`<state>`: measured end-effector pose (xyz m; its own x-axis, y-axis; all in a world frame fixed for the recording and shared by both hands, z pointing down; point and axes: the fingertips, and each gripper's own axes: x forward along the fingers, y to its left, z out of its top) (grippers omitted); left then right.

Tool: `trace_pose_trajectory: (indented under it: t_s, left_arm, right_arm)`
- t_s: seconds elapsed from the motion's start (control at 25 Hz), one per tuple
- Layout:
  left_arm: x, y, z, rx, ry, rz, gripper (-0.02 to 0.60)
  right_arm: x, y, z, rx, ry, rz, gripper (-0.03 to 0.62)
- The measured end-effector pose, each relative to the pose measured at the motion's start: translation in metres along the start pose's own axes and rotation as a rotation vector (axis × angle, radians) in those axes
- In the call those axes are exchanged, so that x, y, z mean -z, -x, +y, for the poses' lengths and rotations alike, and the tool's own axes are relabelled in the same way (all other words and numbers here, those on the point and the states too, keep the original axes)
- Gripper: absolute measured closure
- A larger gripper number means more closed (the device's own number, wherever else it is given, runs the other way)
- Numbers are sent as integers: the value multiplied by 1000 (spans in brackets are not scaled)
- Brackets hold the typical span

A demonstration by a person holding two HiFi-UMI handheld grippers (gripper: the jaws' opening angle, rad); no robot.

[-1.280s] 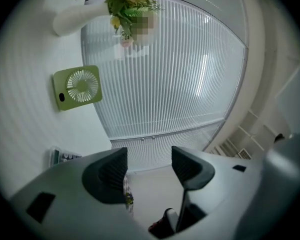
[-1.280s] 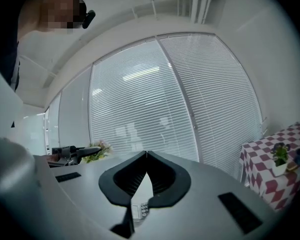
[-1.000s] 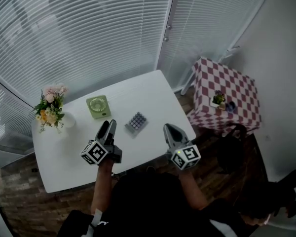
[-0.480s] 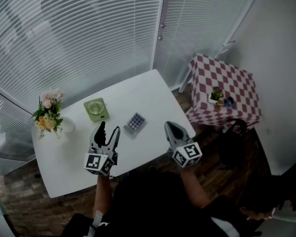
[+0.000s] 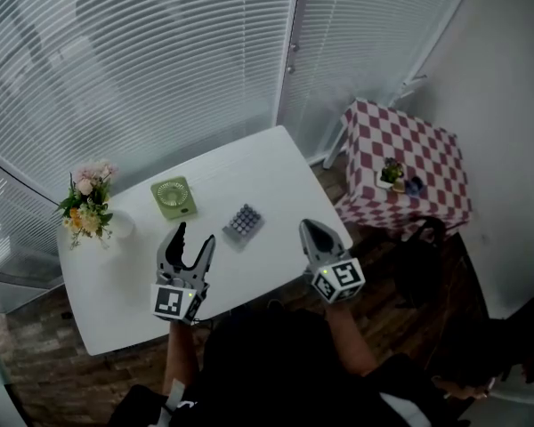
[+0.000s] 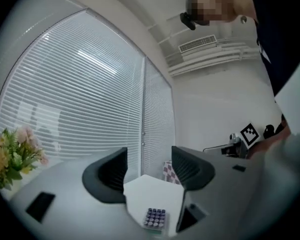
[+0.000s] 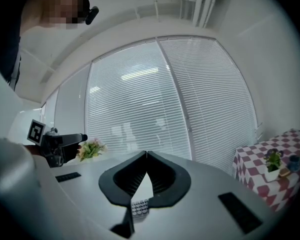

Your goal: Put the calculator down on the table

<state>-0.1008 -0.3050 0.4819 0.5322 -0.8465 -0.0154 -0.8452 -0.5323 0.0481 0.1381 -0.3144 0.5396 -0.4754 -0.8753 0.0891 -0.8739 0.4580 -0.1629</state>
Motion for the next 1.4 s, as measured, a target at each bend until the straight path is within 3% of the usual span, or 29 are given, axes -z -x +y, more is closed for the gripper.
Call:
trace_pose_trajectory:
  t_s: [0.12, 0.4, 0.44, 0.48, 0.52, 0.6, 0.92, 1.08, 1.2, 1.4]
  left_arm:
    - [3, 3, -3, 8, 55, -9, 325]
    - [6, 5, -11, 13, 15, -6, 331]
    - [5, 6, -10, 4, 9, -10, 377]
    - [5, 7, -9, -4, 8, -15, 478]
    - [6, 8, -9, -1, 15, -18, 537]
    - [8, 8, -13, 27, 35, -19, 566]
    - [9, 6, -19, 56, 15, -18, 574]
    - [8, 8, -8, 9, 45, -25, 574]
    - [8, 10, 1, -25, 93, -37, 574]
    - [6, 11, 3, -28, 96, -48, 574]
  right_arm:
    - [0, 2, -1, -1, 1, -2, 588]
    - [6, 3, 0, -9, 2, 4, 588]
    - [6, 3, 0, -10, 0, 7, 588]
    - [7, 2, 0, -11, -3, 9, 588]
    - [8, 2, 1, -12, -6, 9, 588]
    - [8, 2, 2, -18, -5, 6, 588]
    - [6, 1, 4, -20, 32, 18, 588]
    - [6, 0, 10, -53, 41, 17, 588]
    - [6, 2, 16, -60, 117, 34, 588]
    - [2, 0, 25, -79, 145, 49, 588]
